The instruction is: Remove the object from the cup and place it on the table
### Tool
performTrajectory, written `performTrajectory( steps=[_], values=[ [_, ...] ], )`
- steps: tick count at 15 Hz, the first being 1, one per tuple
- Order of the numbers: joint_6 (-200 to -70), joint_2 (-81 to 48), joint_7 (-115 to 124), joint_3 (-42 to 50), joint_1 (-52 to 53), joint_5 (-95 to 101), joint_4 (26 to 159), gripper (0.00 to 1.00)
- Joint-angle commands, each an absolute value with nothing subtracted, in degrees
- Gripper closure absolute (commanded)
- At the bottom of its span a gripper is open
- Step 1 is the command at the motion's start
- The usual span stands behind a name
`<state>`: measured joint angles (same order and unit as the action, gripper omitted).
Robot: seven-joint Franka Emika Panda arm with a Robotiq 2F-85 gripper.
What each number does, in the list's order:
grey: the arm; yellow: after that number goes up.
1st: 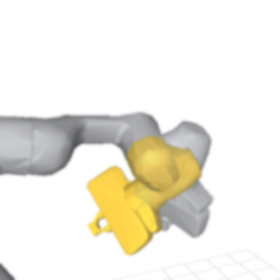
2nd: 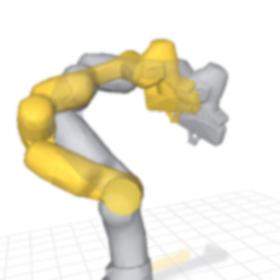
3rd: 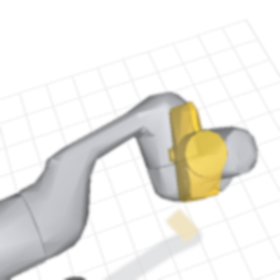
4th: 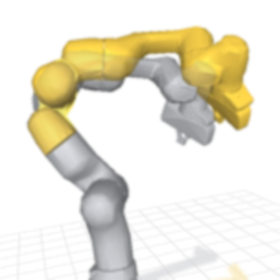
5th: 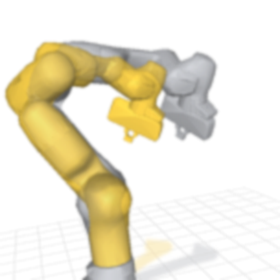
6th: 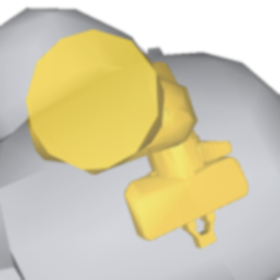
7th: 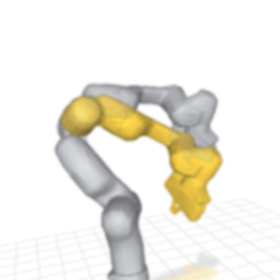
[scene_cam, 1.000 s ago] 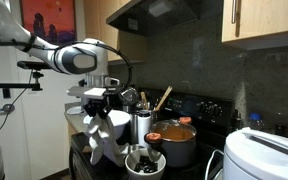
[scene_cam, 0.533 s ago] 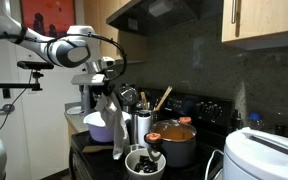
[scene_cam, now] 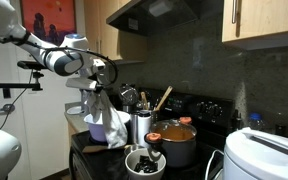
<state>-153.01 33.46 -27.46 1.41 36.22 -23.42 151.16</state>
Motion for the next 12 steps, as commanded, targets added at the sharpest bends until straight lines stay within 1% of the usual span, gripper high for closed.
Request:
performTrajectory(
  steps=[1,7,12],
  values=[
    [-158.63,27.48,-31.82,4.02,42.1,-26.19,151.15,0.97],
    [-161.11,17.49,-36.12,5.56,45.51,-25.79,153.58,0.97],
    [-160.7,11.36,-37.71,2.76,43.01,-25.56,153.24,0.97]
  ],
)
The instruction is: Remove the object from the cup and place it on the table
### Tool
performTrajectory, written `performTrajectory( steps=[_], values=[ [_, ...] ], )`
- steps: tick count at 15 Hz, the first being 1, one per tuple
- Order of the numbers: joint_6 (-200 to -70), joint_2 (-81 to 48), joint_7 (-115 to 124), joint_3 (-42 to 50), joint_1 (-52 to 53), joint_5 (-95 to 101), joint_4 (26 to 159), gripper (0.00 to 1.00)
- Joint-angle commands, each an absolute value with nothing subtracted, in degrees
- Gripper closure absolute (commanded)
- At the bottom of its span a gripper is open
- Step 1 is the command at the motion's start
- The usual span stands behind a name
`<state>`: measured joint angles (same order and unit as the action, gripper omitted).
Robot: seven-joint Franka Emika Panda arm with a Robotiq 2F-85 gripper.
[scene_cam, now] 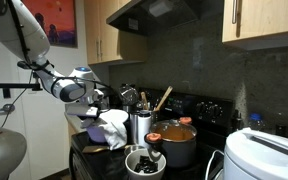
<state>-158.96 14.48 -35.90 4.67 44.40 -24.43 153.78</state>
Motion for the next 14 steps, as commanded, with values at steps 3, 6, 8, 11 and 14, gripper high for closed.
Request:
performTrajectory(
  steps=[3,6,8,11,14],
  values=[
    [-163.12,8.98,-34.95,0.1,40.31,-24.13,152.45,0.97],
    [-167.53,6.82,-30.15,-2.76,35.4,-19.7,151.54,0.97],
    [-170.94,5.44,-24.68,-4.74,30.82,-14.22,150.58,0.97],
    [-174.26,3.67,-17.88,-7.63,24.37,-7.1,148.4,0.97],
    [-175.37,2.27,-10.84,-8.29,21.27,1.14,145.4,0.97]
  ],
)
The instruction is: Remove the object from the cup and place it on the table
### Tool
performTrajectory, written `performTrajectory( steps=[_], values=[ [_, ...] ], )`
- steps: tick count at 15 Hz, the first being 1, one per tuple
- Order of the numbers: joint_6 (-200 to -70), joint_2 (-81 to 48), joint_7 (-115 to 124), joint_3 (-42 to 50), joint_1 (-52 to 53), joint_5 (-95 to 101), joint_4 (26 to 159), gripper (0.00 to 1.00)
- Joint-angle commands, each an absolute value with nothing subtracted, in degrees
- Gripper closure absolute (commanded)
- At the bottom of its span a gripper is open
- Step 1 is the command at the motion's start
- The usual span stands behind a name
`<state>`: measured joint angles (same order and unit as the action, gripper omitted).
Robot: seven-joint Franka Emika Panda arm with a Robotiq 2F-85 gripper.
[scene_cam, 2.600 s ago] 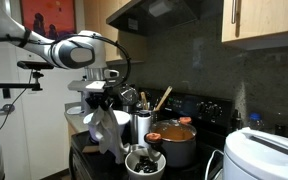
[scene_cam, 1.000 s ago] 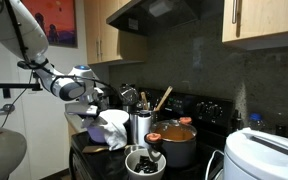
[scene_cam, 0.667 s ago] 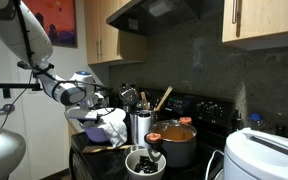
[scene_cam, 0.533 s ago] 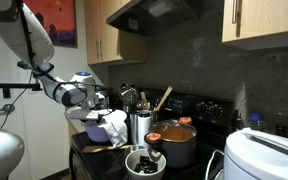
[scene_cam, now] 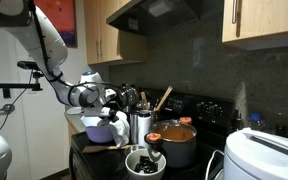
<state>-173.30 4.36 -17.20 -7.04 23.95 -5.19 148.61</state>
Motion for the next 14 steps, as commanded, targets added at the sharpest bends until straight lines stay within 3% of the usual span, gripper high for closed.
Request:
performTrajectory(
  steps=[1,6,9,14],
  values=[
    [-174.95,1.94,-9.08,-8.67,20.72,3.27,144.15,0.97],
    [-172.71,-1.68,-5.34,-9.05,22.76,8.08,136.93,0.97],
    [-172.27,-4.24,-7.29,-14.66,21.64,4.97,134.06,0.97],
    [-162.4,-3.62,-9.47,-16.29,23.18,-1.07,133.4,0.97]
  ],
)
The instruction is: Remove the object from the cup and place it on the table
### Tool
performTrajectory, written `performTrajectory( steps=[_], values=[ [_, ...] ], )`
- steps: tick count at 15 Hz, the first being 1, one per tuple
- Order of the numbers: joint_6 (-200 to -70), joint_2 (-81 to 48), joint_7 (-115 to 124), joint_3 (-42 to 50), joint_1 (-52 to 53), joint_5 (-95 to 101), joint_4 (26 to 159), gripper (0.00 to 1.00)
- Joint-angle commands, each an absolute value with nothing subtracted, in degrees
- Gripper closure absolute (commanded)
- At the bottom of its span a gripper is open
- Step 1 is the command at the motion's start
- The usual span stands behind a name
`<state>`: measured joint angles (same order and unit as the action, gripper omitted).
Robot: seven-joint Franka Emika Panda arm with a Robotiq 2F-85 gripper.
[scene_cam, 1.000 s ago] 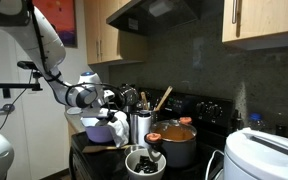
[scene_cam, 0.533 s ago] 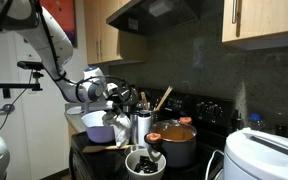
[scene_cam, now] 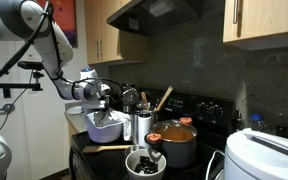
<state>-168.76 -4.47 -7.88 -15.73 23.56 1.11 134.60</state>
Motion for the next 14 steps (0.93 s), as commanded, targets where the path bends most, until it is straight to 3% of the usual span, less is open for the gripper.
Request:
performTrajectory(
  steps=[1,9,14],
  values=[
    [-159.77,-2.92,-7.94,-17.37,21.46,0.6,133.56,0.97],
    [-139.29,2.46,-3.69,-15.03,17.52,12.82,133.36,0.97],
    [-148.42,0.71,3.97,-14.91,15.58,21.62,134.61,0.97]
  ],
)
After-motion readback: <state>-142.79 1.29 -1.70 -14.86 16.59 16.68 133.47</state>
